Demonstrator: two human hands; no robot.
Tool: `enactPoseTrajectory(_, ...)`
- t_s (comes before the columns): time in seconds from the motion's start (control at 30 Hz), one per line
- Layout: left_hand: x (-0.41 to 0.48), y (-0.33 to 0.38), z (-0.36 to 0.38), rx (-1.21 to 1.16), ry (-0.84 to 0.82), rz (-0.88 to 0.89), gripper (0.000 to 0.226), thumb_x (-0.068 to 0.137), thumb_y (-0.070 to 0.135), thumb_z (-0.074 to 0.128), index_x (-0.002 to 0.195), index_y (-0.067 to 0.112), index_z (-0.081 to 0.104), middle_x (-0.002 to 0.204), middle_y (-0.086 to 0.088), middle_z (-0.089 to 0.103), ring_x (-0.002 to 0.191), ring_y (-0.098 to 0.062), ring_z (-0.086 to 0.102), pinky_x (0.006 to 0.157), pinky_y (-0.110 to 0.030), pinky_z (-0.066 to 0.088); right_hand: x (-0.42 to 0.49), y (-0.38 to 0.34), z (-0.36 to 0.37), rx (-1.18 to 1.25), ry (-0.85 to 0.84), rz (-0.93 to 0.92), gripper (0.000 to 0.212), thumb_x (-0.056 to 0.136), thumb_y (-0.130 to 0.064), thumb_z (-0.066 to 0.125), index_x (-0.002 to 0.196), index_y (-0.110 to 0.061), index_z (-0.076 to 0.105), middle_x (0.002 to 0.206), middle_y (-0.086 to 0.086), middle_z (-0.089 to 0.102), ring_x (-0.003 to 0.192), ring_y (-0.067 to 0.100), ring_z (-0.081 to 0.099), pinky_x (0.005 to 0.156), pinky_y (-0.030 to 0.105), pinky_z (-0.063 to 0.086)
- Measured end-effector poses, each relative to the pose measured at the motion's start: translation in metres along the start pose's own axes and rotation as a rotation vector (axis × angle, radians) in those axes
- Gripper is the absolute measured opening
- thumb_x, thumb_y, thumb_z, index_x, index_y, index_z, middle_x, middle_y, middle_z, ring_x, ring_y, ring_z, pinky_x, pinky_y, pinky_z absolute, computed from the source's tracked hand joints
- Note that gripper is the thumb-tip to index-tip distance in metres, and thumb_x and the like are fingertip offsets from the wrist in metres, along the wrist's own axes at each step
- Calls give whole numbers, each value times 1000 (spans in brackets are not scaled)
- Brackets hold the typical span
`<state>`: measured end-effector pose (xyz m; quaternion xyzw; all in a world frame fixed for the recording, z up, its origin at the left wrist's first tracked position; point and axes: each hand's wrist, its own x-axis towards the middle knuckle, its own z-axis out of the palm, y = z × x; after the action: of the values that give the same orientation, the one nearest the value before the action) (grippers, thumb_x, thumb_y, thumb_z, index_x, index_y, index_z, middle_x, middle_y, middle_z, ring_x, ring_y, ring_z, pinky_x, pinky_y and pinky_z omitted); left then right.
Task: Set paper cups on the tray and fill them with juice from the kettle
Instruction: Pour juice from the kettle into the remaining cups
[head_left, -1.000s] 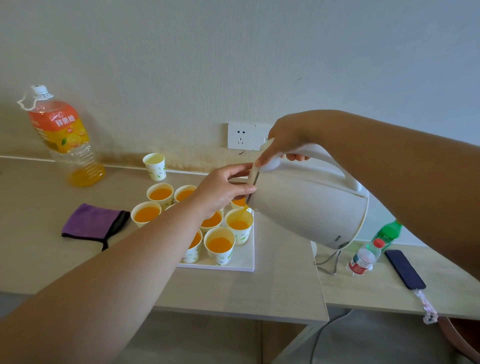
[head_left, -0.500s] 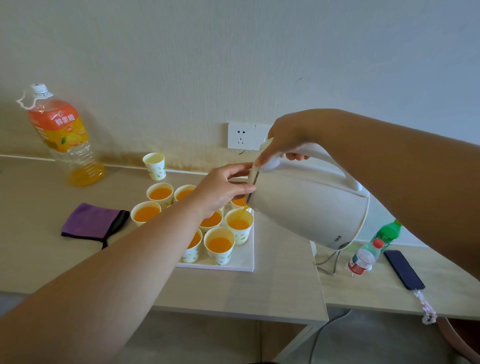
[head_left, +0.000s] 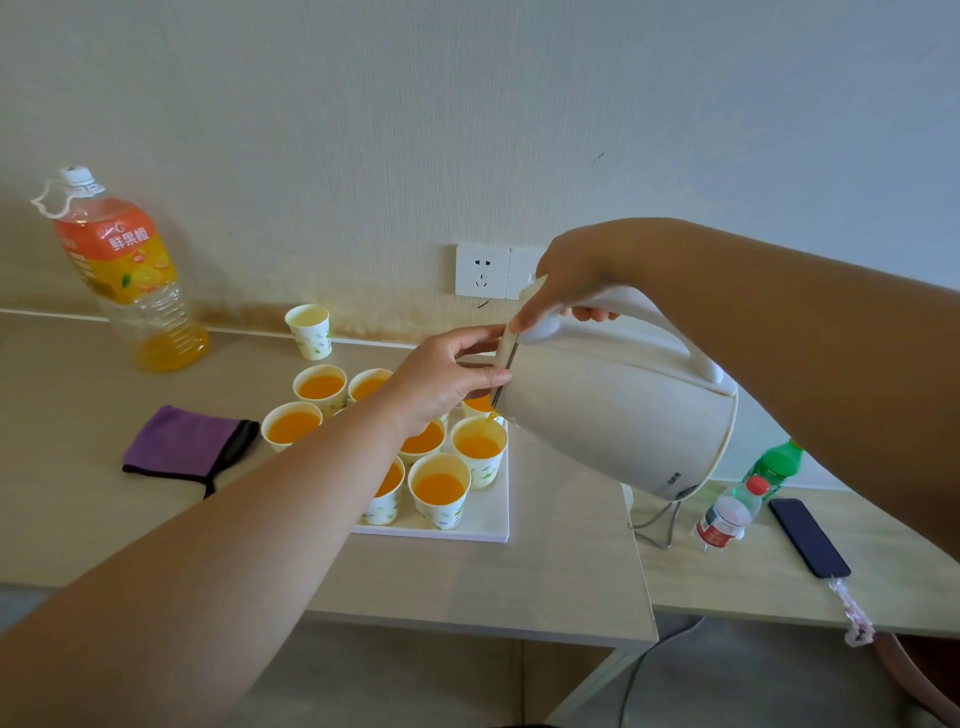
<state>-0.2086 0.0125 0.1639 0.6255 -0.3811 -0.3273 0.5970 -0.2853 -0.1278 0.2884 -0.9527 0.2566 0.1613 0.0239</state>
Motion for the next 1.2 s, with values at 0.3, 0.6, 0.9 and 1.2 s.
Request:
enactPoseTrajectory(0.3,2,-1,-1,-4,-3,3,45,82,1,70,108,37,61,108,16,66,96,-10,68,83,-23,55,2,0,-1,-5,-2,-1,54,79,-61,63,87,-8,61,66,5,61,56,19,59,62,27,48)
enactPoseTrajectory(0.6,3,-1,-2,0,-1,-6,46,83,1,70,114,33,60,115,11,65,102,-13,67,89,-28,55,4,-1,-3,-6,3,-4,54,78,-62,64,87,-9,60,65,5,60,55,19,58,62,27,47)
enactPoseTrajectory(0.9,4,-2,-5,-25,2,-5,45,83,0,69,111,35,60,108,15,66,96,-8,67,81,-22,55,8,-5,-4,-6,-2,0,61,76,-63,65,98,-6,62,69,6,62,59,21,60,62,28,49)
enactPoseTrajectory(1.2,3,-4,-9,-25,9,-11,46,83,1,69,114,34,60,111,13,66,98,-10,67,83,-24,55,11,-10,-5,-11,-6,-1,56,75,-63,65,88,-9,62,68,6,62,57,20,59,60,27,48)
